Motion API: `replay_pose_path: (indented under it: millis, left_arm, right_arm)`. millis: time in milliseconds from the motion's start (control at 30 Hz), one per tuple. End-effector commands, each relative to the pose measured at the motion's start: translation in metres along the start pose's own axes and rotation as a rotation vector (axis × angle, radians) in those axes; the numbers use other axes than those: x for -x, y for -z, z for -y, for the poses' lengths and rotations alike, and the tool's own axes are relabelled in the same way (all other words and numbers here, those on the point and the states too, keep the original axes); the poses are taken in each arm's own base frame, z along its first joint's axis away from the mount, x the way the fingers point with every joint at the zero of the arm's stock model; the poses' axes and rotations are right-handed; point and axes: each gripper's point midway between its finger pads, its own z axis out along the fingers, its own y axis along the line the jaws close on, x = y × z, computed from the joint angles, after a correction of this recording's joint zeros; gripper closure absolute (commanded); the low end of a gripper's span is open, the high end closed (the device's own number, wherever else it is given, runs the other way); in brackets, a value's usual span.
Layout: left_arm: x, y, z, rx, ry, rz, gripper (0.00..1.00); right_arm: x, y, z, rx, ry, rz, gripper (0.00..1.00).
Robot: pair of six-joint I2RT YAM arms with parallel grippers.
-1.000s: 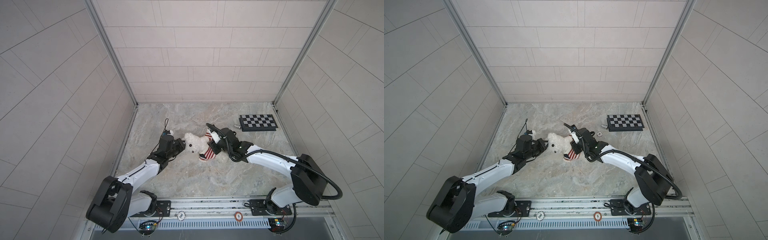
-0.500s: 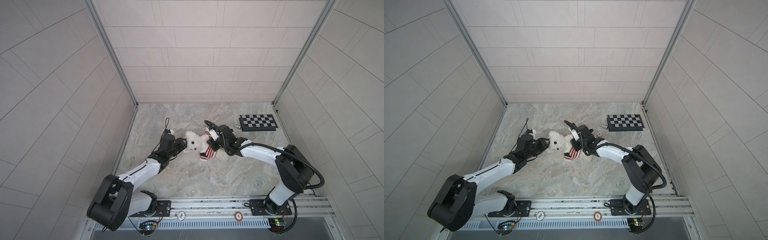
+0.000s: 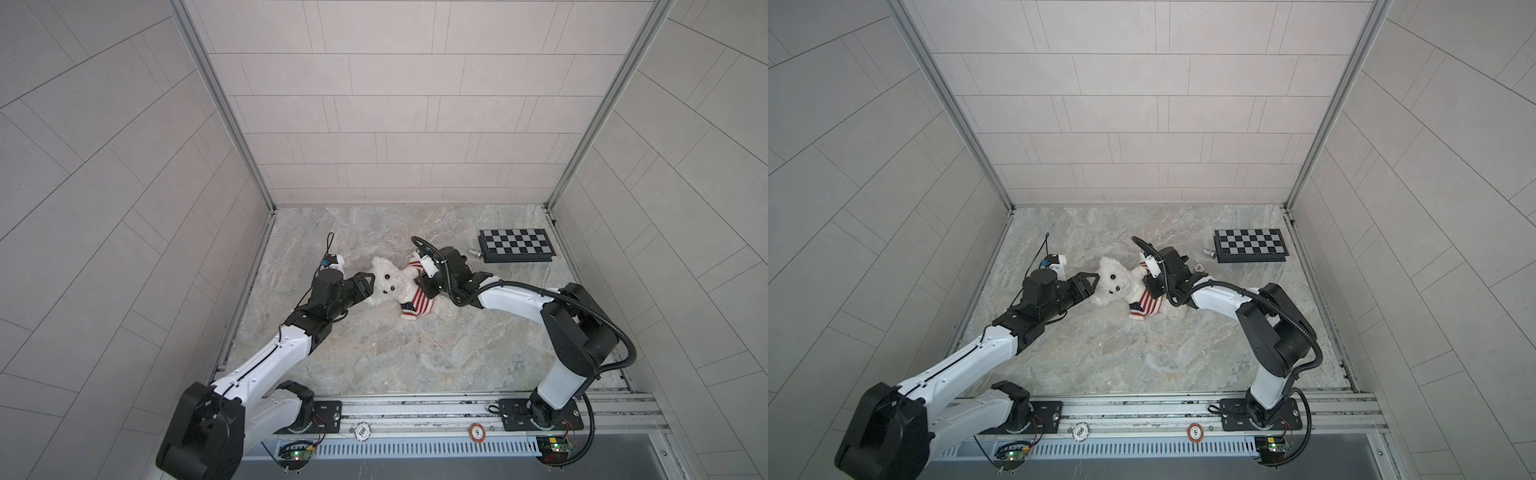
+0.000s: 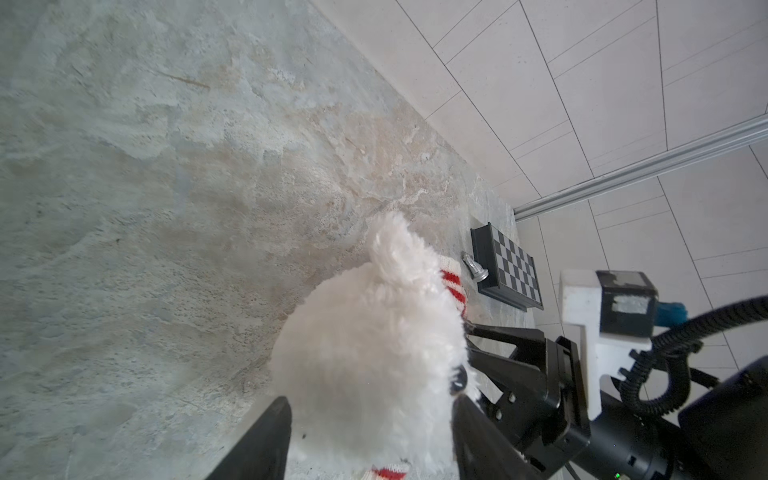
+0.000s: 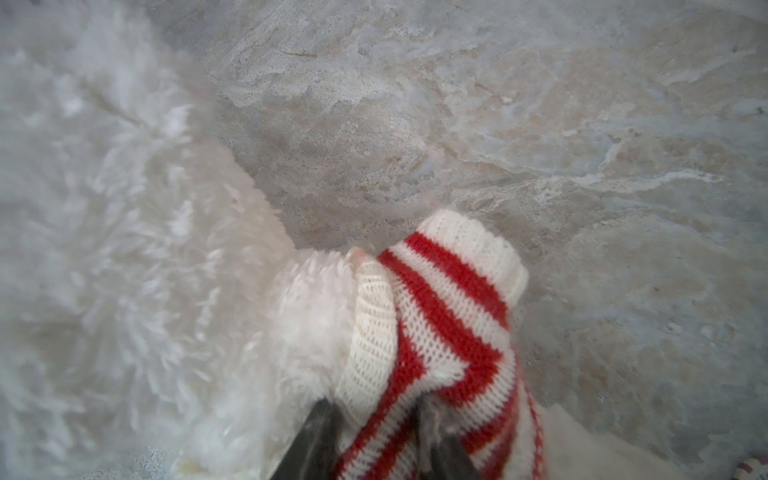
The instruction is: Dress the teddy bear
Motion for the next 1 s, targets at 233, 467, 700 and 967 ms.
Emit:
replay_pose_path:
  millis: [233,467,700,967]
  left_arm:
    - [-0.026,0.026,-0.024,0.061,-0.106,-0.048,0.41]
    - [-0.061,0.031,-0.013,-0.016,-0.138,-0.134,0.48]
    - [-0.102,0.017,0.024,-0.171,-0.149,-0.196,0.55]
    - [-0.135,-0.008,0.049,-0.224,-0.164,-0.27,0.63]
  right_arm:
    - [-0.033,-0.02,0.012,-0.006,-0.038,-0.13,0.63]
    - [-0.035,-0.029,0.017,-0.012,-0.046,-0.158,0.58]
    - [-0.039,-0.035,0.024,-0.029,-0.062,-0.181,0.57]
    - [-0.055,-0.041,0.028,-0.042,-0.086,-0.232,0.58]
